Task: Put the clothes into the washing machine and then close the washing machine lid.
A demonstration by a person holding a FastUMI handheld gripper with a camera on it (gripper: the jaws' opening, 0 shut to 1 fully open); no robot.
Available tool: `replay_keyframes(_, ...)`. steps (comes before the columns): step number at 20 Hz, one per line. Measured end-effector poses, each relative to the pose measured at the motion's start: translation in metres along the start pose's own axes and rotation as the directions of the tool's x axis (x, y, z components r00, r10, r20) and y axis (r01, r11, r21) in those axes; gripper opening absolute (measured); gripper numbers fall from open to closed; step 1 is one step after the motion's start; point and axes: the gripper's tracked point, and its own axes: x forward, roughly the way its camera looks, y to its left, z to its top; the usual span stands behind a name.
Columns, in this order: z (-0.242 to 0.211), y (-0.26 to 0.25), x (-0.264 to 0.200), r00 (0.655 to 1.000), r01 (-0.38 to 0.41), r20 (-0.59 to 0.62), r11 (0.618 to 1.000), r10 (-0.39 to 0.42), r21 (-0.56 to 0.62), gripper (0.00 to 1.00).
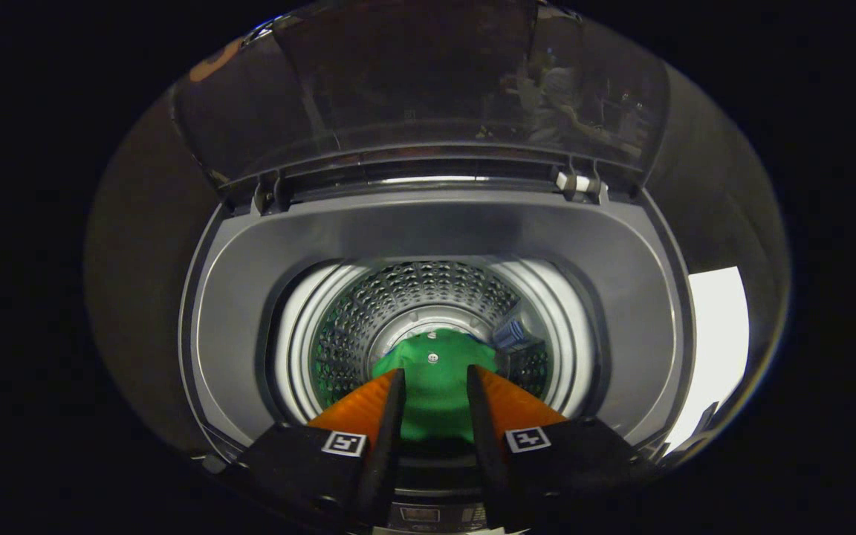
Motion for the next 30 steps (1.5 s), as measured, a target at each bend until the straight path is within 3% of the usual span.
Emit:
replay_keyframes(6, 0.025, 0.001, -0.036, 0.998, 0.01, 0.067, 1.0, -0.009, -0.018, 1.0)
replay_keyframes(16, 0.114, 0.009, -0.139, 0.96, -0.014, 0.28, 1.0, 0.016, -0.008, 1.0)
replay_keyframes(26, 0.224, 0.019, -0.228, 0.867, -0.07, 0.495, 0.998, 0.063, -0.004, 0.99)
replay_keyframes(30, 0.267, 0.02, -0.231, 0.829, -0.086, 0.555, 0.996, 0.064, 0.015, 1.0)
